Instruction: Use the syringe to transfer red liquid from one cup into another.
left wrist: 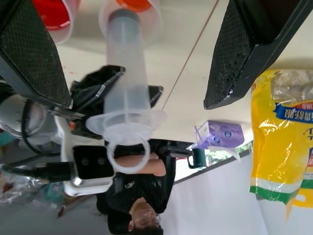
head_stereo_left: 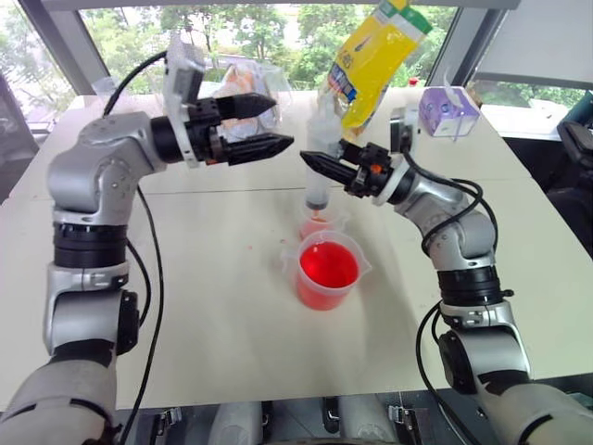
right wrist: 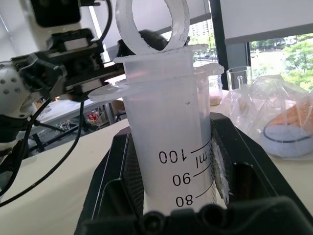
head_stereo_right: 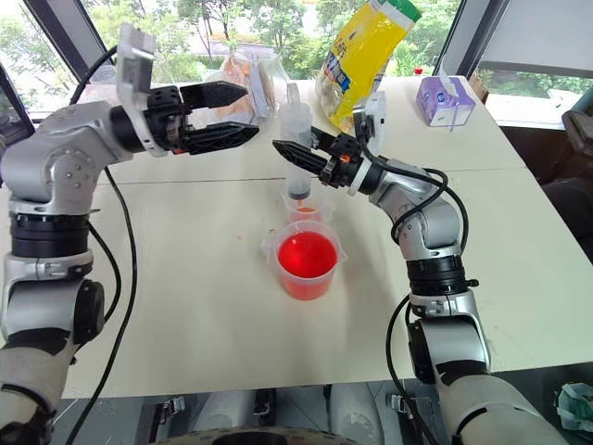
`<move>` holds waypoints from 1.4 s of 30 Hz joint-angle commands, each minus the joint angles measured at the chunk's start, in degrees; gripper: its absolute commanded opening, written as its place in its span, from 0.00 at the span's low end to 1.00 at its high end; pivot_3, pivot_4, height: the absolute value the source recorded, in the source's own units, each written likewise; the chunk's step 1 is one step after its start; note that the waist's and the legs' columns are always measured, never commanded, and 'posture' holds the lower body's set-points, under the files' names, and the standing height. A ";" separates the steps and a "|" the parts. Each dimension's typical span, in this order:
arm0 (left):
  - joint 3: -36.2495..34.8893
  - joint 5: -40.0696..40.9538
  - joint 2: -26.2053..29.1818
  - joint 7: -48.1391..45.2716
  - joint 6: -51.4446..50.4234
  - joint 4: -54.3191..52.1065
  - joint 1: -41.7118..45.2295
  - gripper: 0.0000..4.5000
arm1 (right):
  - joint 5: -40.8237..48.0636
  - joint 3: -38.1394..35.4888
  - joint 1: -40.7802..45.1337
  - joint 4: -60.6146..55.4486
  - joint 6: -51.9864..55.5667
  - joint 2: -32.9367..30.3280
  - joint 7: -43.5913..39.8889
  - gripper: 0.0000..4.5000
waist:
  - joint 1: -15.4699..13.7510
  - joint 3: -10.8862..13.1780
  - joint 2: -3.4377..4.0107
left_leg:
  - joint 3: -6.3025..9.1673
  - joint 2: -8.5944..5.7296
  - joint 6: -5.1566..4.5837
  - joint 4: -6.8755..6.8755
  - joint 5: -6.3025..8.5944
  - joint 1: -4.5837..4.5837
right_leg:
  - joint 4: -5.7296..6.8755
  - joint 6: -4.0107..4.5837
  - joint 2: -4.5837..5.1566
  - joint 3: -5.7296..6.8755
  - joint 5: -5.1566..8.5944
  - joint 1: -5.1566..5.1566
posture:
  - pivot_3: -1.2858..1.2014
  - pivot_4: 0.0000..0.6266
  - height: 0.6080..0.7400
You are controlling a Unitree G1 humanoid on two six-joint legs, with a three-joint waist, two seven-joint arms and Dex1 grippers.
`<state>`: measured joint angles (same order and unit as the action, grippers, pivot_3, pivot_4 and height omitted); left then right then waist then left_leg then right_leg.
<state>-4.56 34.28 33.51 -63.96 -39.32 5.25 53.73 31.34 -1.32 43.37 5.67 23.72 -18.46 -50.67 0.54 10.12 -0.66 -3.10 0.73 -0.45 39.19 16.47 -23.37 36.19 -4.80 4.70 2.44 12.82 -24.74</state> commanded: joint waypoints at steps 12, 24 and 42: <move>-2.53 4.43 1.85 4.53 -2.81 -13.32 -11.88 0.99 | 2.96 -10.95 23.79 2.33 47.79 -13.16 31.33 0.33 | 0.03 0.05 0.07 | 0.03 0.10 0.04 -0.08 -0.02 -0.04 | 0.03 0.06 -0.01 -0.03 -0.03 -0.13 | 0.52 0.24 1.00; -1.85 7.52 1.68 7.11 -4.78 -18.05 -16.53 0.99 | -0.07 -1.85 9.57 4.86 65.40 -25.46 26.36 0.33 | 0.28 0.05 0.07 | -0.06 -0.03 -0.14 -0.07 0.08 -0.07 | -0.11 0.02 0.03 -0.05 -0.05 -0.07 | 0.52 0.24 1.00; -1.47 11.87 3.62 8.72 -9.88 -24.21 -19.38 1.00 | -2.35 -0.17 0.56 -1.10 57.49 -28.13 19.24 0.99 | 0.03 0.05 0.08 | -0.05 0.00 -0.12 -0.04 0.07 -0.04 | -0.11 0.01 -0.06 -0.06 -0.04 -0.05 | 0.52 0.24 1.00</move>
<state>-5.21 44.77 36.09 -55.52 -48.70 -16.95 34.33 27.80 -0.75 43.44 10.15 82.27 -43.77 -28.82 0.57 10.17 -0.58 -3.14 0.73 -0.58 39.15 16.55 -23.42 36.07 -4.80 4.65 2.38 12.78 -24.79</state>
